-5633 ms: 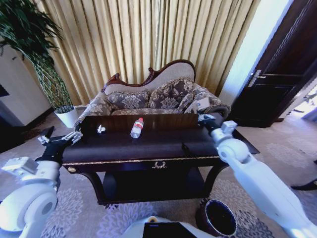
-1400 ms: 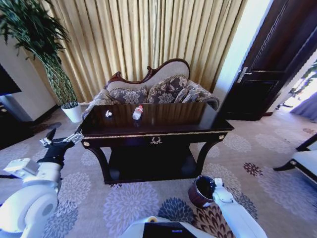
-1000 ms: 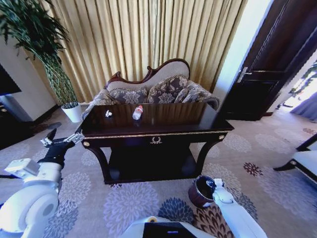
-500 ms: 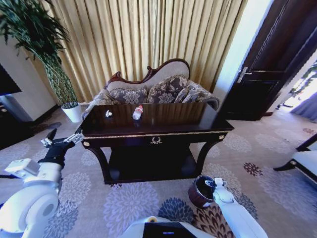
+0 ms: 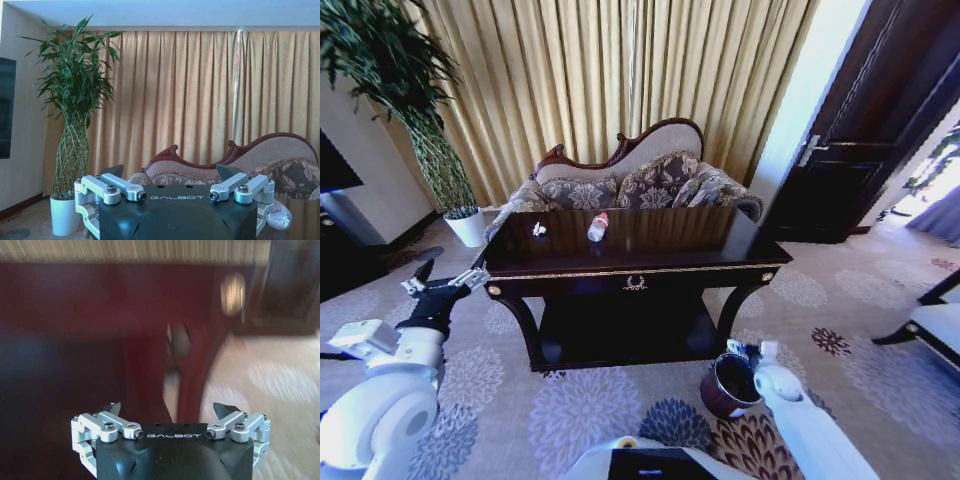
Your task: Move to the front of the table and place the trash on the table into the trash bin.
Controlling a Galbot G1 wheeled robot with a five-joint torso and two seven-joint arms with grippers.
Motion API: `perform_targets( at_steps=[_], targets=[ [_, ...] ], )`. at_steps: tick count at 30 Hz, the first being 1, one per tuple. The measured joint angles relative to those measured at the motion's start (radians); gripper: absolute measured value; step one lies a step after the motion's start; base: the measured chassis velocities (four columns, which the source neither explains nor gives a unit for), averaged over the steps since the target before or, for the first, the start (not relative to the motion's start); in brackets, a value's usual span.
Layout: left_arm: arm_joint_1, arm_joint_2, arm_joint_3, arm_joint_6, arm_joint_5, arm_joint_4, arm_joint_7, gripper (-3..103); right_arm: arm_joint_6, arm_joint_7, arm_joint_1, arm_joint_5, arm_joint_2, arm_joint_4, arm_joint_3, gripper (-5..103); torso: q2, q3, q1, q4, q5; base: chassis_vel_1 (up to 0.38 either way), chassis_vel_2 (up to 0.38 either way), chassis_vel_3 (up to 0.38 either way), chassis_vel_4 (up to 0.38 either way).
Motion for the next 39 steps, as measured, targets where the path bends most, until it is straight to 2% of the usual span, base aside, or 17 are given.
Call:
perform_targets(
  at_steps=[4, 5, 8, 17, 39],
  targets=[
    [0.0, -0.004, 0.0, 0.0, 0.0, 0.0, 0.0, 100, 0.015, 0.0, -0.059, 0.026, -0.021, 0.224, 0.057, 100, 0.0, 0.0, 0.0, -0.0003, 0.0001, 0.0, 0.0, 0.0, 0.0],
    [0.0, -0.004, 0.0, 0.0, 0.0, 0.0, 0.0, 100, 0.015, 0.0, -0.059, 0.026, -0.021, 0.224, 0.057, 100, 0.0, 0.0, 0.0, -0.0003, 0.0001, 0.0, 0.0, 0.0, 0.0],
    [-0.001, -0.013, 0.01, 0.002, 0.0, 0.0, 0.0, 100, 0.017, 0.001, -0.101, 0.045, -0.044, 0.416, 0.08, 100, 0.0, 0.0, 0.0, 0.0, 0.0001, 0.0, 0.0, 0.0, 0.0],
    [0.0, -0.009, 0.007, 0.004, 0.0, 0.0, -0.001, 100, -0.005, 0.029, -0.146, 0.076, -0.054, 0.656, 0.071, 100, 0.0, 0.0, 0.0, -0.0001, 0.0003, 0.0, 0.0, 0.0, 0.0],
    [0.0, -0.004, 0.009, 0.008, 0.0, 0.0, -0.002, 100, 0.013, 0.034, -0.127, 0.072, -0.074, 0.672, 0.054, 100, 0.0, 0.0, 0.0, -0.0001, 0.0003, -0.002, 0.001, 0.002, -0.001]
  ],
)
